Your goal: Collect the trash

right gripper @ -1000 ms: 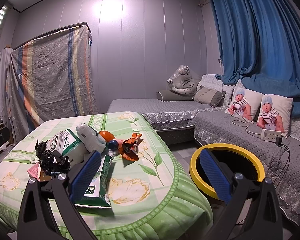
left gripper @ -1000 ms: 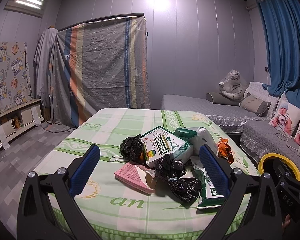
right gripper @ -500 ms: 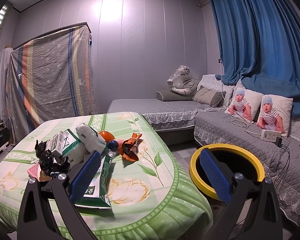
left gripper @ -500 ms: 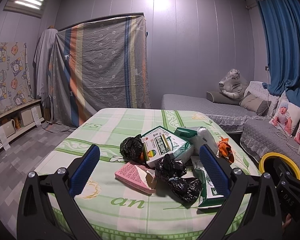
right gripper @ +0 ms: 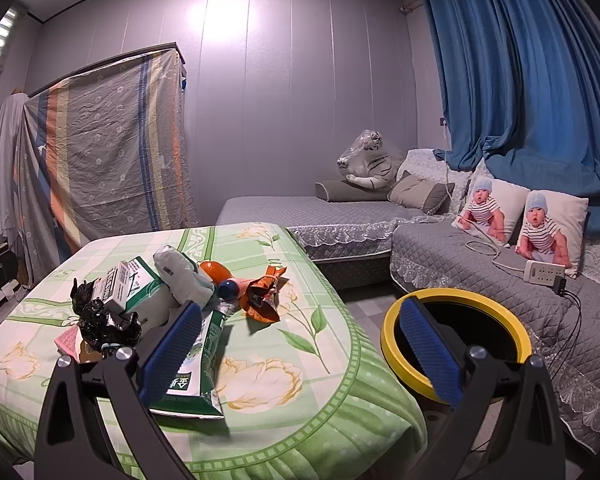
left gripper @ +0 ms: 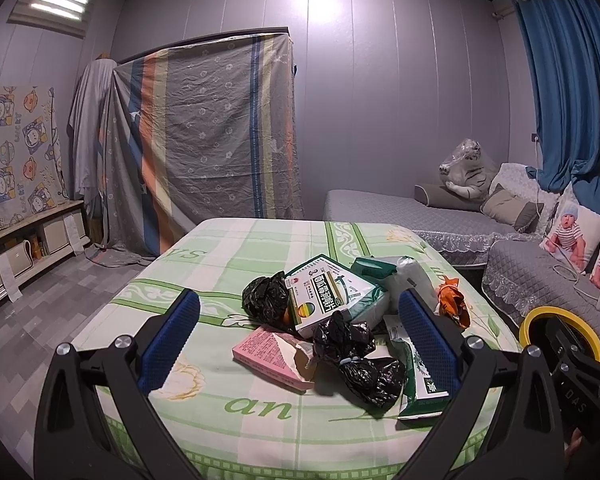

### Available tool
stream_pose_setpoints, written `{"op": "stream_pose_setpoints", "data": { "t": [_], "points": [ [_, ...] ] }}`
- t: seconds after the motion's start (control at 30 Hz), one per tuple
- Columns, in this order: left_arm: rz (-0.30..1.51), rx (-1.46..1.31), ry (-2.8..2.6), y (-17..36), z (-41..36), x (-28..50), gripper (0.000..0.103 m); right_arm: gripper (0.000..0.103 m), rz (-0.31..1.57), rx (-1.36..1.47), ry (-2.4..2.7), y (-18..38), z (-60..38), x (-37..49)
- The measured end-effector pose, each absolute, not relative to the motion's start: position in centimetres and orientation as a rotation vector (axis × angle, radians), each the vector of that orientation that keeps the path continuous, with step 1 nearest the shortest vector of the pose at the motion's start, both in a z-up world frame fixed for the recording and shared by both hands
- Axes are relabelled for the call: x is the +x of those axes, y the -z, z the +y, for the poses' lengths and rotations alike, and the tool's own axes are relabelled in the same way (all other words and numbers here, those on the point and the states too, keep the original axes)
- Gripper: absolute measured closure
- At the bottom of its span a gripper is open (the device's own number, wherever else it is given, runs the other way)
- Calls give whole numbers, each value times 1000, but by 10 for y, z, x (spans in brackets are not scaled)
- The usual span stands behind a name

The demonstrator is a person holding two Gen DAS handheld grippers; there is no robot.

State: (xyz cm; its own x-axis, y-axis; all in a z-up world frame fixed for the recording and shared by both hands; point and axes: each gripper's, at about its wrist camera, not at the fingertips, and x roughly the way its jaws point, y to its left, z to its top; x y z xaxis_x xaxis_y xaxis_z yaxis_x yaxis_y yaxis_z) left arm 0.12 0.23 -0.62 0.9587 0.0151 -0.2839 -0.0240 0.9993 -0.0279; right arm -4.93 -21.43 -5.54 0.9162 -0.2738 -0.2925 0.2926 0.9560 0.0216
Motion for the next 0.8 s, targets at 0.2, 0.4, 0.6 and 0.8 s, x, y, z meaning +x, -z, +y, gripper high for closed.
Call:
{"op": "stream_pose_setpoints", "data": {
  "t": [0.2,0.4,0.6,0.8],
  "points": [
    [297,-37,-18,6,6,3,8,7,303,63,245,53,-214,-42],
    [351,-55,54,16,14,7,8,7,295,3,13,44,-215,-10],
    [463,-87,57,38,39,33,8,7,357,-176,-336,40,-197,50],
    [619,-249,168,68,74,60,8,7,473,-179,-450,35,-183,124]
  ]
}}
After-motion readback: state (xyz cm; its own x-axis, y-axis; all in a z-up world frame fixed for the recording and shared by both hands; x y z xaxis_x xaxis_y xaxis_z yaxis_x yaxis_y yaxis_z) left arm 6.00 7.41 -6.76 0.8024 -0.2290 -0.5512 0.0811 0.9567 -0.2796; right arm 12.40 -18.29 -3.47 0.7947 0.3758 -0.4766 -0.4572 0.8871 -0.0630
